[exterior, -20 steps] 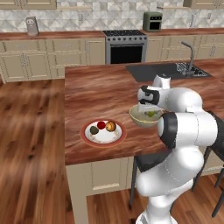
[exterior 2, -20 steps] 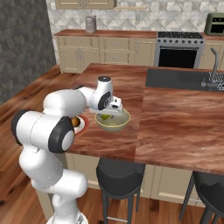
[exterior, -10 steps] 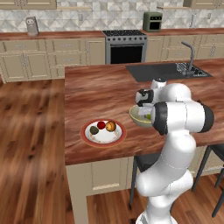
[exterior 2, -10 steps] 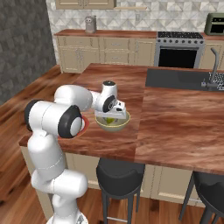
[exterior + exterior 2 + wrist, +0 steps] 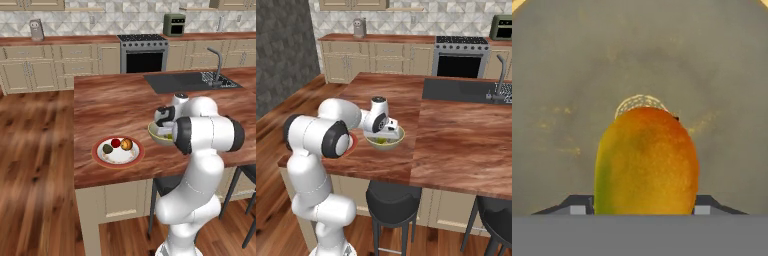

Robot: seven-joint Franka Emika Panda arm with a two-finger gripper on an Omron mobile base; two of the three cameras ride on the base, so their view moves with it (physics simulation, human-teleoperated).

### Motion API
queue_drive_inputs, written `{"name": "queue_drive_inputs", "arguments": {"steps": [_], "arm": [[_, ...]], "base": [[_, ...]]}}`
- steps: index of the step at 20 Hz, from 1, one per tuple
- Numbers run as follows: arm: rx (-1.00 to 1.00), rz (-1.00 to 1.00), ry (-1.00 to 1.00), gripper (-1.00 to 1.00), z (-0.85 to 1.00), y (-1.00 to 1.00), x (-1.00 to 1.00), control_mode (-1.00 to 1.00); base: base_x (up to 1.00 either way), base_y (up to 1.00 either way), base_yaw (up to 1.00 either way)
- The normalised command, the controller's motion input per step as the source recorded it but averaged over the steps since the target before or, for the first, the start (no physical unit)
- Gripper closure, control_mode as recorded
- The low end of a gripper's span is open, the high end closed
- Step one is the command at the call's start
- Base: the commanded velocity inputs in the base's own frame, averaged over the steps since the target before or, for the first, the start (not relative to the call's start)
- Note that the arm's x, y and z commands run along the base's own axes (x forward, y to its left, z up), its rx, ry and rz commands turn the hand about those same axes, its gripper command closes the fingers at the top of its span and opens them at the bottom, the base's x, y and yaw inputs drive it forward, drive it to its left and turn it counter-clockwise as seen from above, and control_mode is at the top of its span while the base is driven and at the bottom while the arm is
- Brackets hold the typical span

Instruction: Take the fruits from the plate on the dining counter and place two fruits in each bowl.

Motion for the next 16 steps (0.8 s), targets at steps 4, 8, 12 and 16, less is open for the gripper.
{"name": "queue_drive_inputs", "arguments": {"steps": [4, 8, 12, 16], "arm": [[0.0, 0.0, -0.03, -1.0, 0.51, 0.0, -0.1, -1.0], [0.0, 0.0, -0.02, -1.0, 0.52, 0.02, -0.23, -1.0], [-0.01, 0.0, 0.0, -1.0, 0.51, 0.65, -0.31, -1.0], [-0.07, 0.0, 0.02, -1.0, 0.18, 1.0, -0.06, -1.0]], "base": [[0.0, 0.0, 0.0], [0.0, 0.0, 0.0], [0.0, 0.0, 0.0], [0.0, 0.0, 0.0]]}}
